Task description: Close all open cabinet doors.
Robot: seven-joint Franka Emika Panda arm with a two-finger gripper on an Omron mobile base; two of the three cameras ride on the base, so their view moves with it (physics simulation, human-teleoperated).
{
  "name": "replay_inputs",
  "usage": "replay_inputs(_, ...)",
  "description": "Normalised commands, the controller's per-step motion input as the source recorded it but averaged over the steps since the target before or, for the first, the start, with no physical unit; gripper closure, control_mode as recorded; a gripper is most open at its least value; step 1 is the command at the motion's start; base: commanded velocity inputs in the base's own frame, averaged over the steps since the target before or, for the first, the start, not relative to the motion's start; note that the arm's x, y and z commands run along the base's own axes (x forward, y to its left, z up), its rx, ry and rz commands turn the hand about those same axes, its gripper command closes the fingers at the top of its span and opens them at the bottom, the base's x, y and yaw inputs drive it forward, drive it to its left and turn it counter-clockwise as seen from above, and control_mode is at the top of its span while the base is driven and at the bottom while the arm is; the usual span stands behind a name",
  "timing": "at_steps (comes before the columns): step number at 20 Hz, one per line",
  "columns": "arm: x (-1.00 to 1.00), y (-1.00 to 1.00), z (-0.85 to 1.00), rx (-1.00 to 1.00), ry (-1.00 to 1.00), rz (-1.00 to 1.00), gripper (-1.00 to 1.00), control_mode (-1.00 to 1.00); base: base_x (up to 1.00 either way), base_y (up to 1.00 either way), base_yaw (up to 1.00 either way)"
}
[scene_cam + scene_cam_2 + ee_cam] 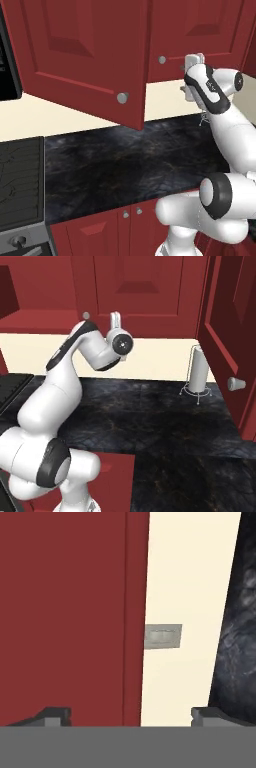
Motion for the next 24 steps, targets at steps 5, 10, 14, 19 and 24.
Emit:
replay_inputs(5,0.79,0.23,-0.17,0.00,0.01,-0.01,-1.00,-1.00,0.00,0.00,0.00)
replay_inputs(10,0.64,0.18,-0.14,0.00,0.00,-0.01,-1.00,-1.00,0.00,0.00,0.00)
replay_inputs(14,-0.11,0.01,-0.17,0.00,-0.03,-0.01,-1.00,-1.00,0.00,0.00,0.00)
replay_inputs(19,-0.85,0.01,-0.34,-0.02,-0.11,0.00,-1.00,-1.00,0.00,0.00,0.00)
replay_inputs(24,-0.35,-0.07,-0.18,-0.06,-0.06,0.00,-1.00,-1.00,0.00,0.00,0.00)
